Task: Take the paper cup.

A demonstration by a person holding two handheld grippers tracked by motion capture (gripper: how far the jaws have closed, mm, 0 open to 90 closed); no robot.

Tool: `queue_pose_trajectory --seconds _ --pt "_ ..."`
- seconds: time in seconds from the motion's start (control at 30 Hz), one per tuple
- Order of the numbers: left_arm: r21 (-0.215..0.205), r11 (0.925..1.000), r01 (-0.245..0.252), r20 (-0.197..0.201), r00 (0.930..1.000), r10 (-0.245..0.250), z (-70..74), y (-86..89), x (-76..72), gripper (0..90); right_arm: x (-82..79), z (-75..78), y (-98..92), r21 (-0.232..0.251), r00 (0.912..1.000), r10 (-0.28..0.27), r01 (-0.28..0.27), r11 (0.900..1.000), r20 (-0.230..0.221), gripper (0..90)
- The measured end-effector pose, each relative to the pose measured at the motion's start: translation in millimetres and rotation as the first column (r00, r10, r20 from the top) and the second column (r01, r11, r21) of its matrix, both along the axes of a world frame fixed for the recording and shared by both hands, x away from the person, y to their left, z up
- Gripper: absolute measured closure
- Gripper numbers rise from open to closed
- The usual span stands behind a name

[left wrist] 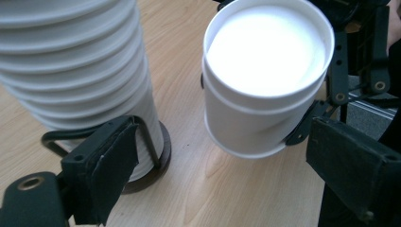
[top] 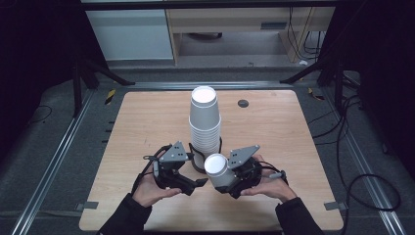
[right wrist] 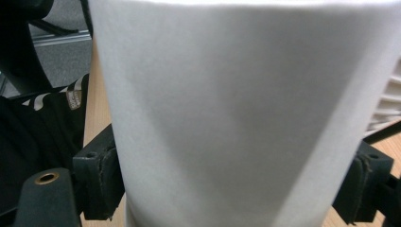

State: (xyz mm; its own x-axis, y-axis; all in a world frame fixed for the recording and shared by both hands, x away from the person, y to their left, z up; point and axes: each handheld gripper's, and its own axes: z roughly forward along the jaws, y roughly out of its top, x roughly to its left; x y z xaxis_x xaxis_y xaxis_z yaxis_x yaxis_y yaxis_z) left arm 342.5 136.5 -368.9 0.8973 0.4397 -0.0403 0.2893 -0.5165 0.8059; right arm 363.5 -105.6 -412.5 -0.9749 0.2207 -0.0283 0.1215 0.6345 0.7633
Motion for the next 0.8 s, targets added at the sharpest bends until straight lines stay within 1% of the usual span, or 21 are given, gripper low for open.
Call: queue_pose_trajectory --seconds 0.1,0.2,0.23,0.27,0.33,0.4,0.43,0.5,0.73,0.8 --pt "0.010 0.9998 0.018 -0.002 0.9998 -0.018 0.1 -6.4 -0.1 8.7 -0.4 -0.8 2.5 -0.004 1.0000 0.009 -0.009 1.000 0.002 15.5" --pt "0.001 0.9997 0.022 -0.006 0.9997 -0.022 -0.5 -12.2 -1.1 8.6 -0.9 -1.4 4.6 -0.008 0.9999 0.014 -0.014 1.000 0.001 15.5" --pt "0.008 0.9996 0.028 -0.005 0.9996 -0.028 -0.4 -13.2 -0.7 8.6 -1.3 -1.8 5.5 -0.010 0.9999 0.016 -0.016 1.000 0.000 15.5" --pt "0.003 0.9997 0.025 -0.009 0.9997 -0.025 -0.9 -14.9 -0.8 8.6 -1.3 -1.8 5.5 -0.010 0.9999 0.016 -0.016 1.000 0.000 15.5" --pt "0.013 0.9993 0.036 -0.011 0.9993 -0.036 -1.5 -18.5 -0.3 8.6 -1.7 -2.2 7.1 -0.014 0.9998 0.018 -0.018 1.000 0.000 15.5" --pt "0.012 0.9993 0.036 -0.015 0.9992 -0.036 -1.8 -20.2 -0.5 8.8 -1.7 -2.4 7.7 -0.014 0.9998 0.021 -0.021 1.000 0.001 15.5" --pt "0.021 0.9989 0.041 -0.013 0.9991 -0.041 -1.9 -21.3 -0.2 8.9 -1.9 -2.5 8.0 -0.015 0.9998 0.021 -0.021 1.000 0.001 15.5" --pt "0.025 0.9988 0.042 -0.013 0.9990 -0.042 -2.4 -23.8 0.0 9.0 -1.8 -2.7 8.8 -0.015 0.9998 0.022 -0.022 1.000 0.000 15.5" --pt "0.028 0.9989 0.038 -0.024 0.9990 -0.038 -5.1 -30.8 1.5 10.8 -2.0 -2.5 10.6 -0.013 0.9998 0.017 -0.017 1.000 0.000 15.5" --pt "0.041 0.9983 0.041 -0.022 0.9990 -0.040 -5.3 -32.0 2.1 11.3 -2.2 -2.7 11.2 -0.015 0.9998 0.017 -0.018 1.000 -0.002 15.5"
